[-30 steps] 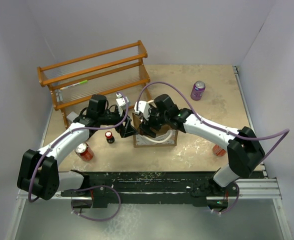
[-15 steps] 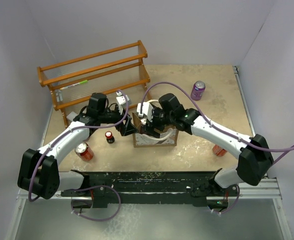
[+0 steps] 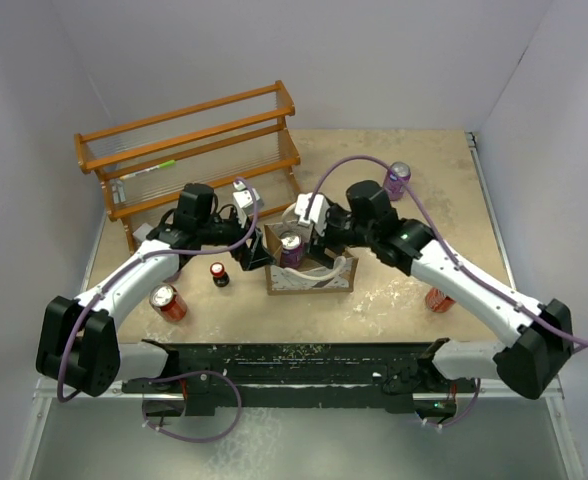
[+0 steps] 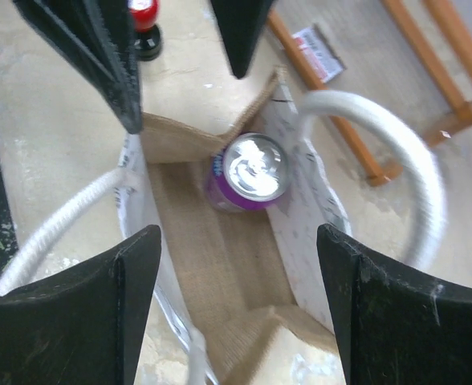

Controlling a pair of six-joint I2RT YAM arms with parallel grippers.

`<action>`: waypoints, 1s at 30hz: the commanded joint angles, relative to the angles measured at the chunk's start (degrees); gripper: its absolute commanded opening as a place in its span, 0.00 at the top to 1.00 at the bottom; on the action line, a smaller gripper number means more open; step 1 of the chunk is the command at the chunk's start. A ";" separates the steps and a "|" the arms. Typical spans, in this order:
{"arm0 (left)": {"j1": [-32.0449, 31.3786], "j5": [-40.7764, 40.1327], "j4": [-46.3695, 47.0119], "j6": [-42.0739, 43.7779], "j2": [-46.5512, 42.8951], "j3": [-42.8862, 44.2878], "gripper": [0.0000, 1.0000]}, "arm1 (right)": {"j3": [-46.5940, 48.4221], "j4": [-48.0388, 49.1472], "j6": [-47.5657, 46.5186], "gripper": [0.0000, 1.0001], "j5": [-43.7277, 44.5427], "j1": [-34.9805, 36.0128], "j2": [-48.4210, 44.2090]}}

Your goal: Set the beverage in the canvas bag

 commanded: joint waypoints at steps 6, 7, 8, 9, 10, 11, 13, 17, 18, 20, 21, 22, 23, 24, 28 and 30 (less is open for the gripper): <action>0.47 -2.13 -5.86 8.23 -4.41 6.07 0.01 | 1.32 3.37 10.60 0.18 -3.18 -18.32 -10.63; 0.48 -2.56 -6.62 9.10 -5.08 6.34 0.01 | 0.66 4.77 12.22 0.17 -1.61 -20.82 -11.38; 0.41 -2.85 -7.12 9.80 -5.71 6.55 0.01 | 0.15 6.49 13.88 0.16 0.47 -23.45 -11.79; 0.44 -3.03 -7.44 10.35 -6.45 6.64 0.01 | 0.08 7.11 15.23 0.15 2.80 -25.73 -11.80; 0.43 -3.16 -7.79 10.70 -6.64 6.86 0.01 | 0.29 7.49 16.42 0.14 4.99 -27.71 -11.40; 0.47 -3.23 -8.12 10.97 -6.93 7.01 0.01 | 0.77 7.62 17.37 0.13 7.36 -29.45 -10.31; 0.47 -3.28 -8.70 11.37 -7.13 7.32 0.01 | 2.51 7.62 19.27 0.11 11.01 -32.02 -7.70; 0.47 -2.98 -8.41 11.32 -7.58 7.40 0.01 | 7.05 6.78 21.15 0.05 15.46 -34.24 0.39; 0.46 -2.87 -8.37 11.37 -7.77 7.40 0.01 | 8.31 6.64 21.18 0.03 16.38 -34.40 2.74; 0.43 -2.84 -8.33 11.32 -8.21 7.35 0.01 | 10.45 6.75 21.22 0.00 18.04 -34.61 6.74; 0.47 -2.84 -8.32 11.36 -8.33 7.31 0.01 | 11.42 6.90 21.15 0.00 18.77 -34.70 8.63; 0.46 -2.84 -8.37 11.32 -8.60 7.31 0.01 | 12.37 6.98 21.10 0.00 19.75 -34.79 10.44; 0.43 -2.84 -8.34 11.32 -8.77 7.24 0.01 | 13.23 7.21 20.94 0.00 20.30 -34.96 12.21; 0.47 -2.84 -8.34 11.27 -8.96 7.21 0.01 | 14.05 7.26 20.82 0.00 20.60 -35.10 13.87; 0.47 -2.68 -8.55 11.23 -9.33 7.20 0.01 | 17.03 7.30 20.98 0.00 21.78 -35.91 19.71; 0.43 -2.56 -8.51 11.14 -9.38 7.21 0.01 | 18.07 7.59 21.01 0.00 22.08 -36.33 21.85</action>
